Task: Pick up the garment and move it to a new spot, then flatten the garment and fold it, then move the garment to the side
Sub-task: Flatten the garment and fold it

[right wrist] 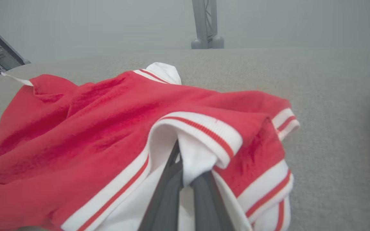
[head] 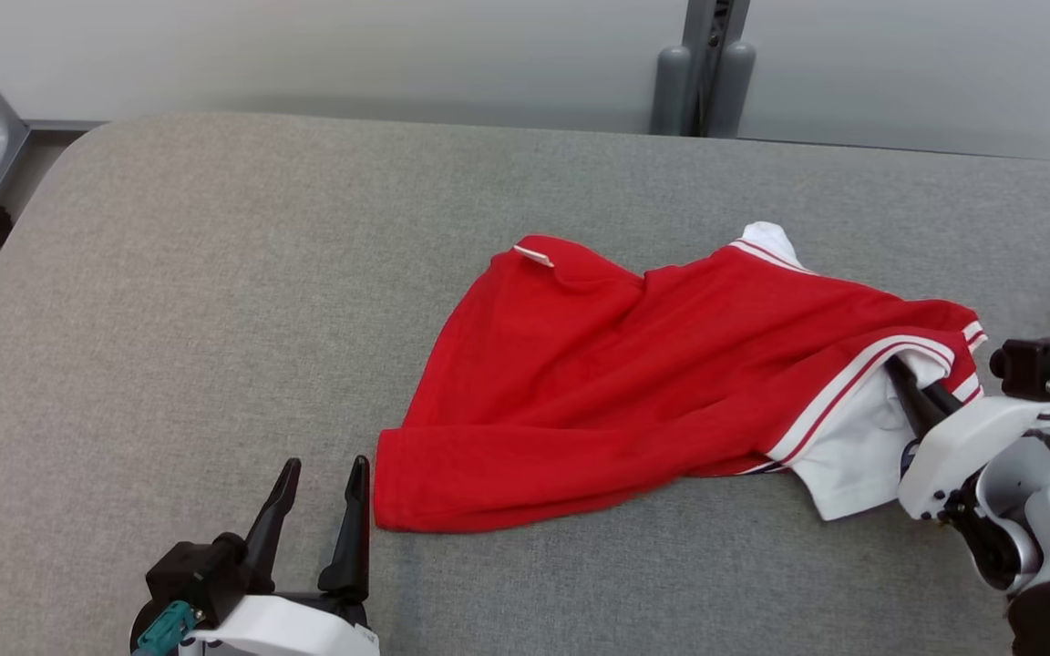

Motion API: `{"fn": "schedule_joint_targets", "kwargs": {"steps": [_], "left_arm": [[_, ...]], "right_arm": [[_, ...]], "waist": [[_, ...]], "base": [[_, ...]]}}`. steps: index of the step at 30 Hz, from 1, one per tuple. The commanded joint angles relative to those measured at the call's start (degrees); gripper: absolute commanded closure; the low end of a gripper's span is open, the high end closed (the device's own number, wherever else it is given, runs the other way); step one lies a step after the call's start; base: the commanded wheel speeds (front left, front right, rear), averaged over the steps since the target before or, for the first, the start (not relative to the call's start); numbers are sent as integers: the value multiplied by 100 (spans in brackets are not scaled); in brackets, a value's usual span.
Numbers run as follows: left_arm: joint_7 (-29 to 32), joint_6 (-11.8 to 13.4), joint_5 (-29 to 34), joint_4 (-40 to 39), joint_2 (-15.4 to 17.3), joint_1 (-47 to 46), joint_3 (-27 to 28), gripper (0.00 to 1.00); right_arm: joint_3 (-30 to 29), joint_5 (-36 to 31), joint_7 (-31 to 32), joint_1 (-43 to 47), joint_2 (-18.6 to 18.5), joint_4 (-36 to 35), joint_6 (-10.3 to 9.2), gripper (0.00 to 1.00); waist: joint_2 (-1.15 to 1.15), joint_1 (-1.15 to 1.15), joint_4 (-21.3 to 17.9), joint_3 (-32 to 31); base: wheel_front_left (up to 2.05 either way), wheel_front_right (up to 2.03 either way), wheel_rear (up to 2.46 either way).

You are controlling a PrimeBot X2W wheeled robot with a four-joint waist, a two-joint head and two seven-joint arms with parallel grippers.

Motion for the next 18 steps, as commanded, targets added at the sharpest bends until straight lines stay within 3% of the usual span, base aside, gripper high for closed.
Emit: {"fn": "schedule_joint_targets", "kwargs": {"steps": [1,4,5,6,7,18], "left_arm": [[-9,-35,41,20,13,-106,9,0],[-31,-42,45,50,-4,-142,25,0],[-36,-41,45,62,-4,-144,36,0],[-42,-37,46,66,-6,-150,46,0],[-48,-31,47,70,0,-147,55,0],[-48,2,64,52,53,-80,58,0]], "right_arm": [[21,16,3,-114,-71,140,0,100],[141,95,-131,-413,-106,611,0,98],[186,127,-189,-486,-117,735,-1,71],[239,170,-248,-544,-126,837,-1,53],[298,225,-303,-595,-139,924,-1,0],[840,949,-1139,-305,-592,509,0,0]], "waist": [[0,0,55,62],[0,0,81,125],[0,0,75,138],[0,0,63,146],[0,0,39,148],[0,0,-606,-6]], "base": [[0,0,0],[0,0,0],[0,0,0],[0,0,0],[0,0,0],[0,0,0]]}}
